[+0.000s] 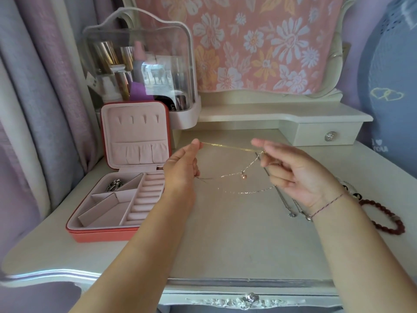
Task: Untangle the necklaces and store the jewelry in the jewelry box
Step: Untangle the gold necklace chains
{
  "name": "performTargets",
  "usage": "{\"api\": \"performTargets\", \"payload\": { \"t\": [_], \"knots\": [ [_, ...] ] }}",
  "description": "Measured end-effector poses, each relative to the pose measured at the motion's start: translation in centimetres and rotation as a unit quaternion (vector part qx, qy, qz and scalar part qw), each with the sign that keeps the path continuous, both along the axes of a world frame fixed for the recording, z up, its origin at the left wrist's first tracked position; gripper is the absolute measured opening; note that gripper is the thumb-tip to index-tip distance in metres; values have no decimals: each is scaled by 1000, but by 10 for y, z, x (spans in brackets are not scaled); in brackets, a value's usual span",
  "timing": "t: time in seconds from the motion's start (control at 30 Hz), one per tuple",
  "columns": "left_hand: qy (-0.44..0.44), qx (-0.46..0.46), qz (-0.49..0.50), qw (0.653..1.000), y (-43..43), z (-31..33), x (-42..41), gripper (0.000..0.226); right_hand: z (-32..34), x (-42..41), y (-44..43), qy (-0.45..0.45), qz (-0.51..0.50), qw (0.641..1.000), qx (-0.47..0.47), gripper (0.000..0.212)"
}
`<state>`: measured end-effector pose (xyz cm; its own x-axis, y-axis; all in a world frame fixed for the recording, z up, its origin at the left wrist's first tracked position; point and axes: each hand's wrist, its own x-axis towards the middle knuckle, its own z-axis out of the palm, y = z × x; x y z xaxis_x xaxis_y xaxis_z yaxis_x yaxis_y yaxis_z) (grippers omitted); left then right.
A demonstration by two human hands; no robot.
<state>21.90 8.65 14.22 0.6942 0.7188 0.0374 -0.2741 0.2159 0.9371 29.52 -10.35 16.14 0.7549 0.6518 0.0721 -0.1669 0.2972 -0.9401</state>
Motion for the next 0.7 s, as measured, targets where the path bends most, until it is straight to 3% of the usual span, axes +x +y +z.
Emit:
{"api": "performTargets", "payload": {
  "t": [0.07,0.13,0.23,0.37,0.5,0.7],
  "knots": [
    [-5,2,18,1000,2,1,-1,19,-2,-4,2,-82,-15,992,-100,30],
    [-6,8,37,999,4,1,-1,24,-6,-5,5,-133,-47,973,-183,16],
    [2,16,55,998,3,3,0,29,-13,-2,8,-156,-110,957,-219,11],
    [33,56,67,996,0,2,0,33,-10,1,9,-109,-158,973,-127,21],
    [78,93,60,991,-1,-1,-2,32,-8,5,8,7,-103,995,4,19],
    [125,88,67,986,0,0,0,50,-3,6,6,125,-69,979,143,20]
  ]
}}
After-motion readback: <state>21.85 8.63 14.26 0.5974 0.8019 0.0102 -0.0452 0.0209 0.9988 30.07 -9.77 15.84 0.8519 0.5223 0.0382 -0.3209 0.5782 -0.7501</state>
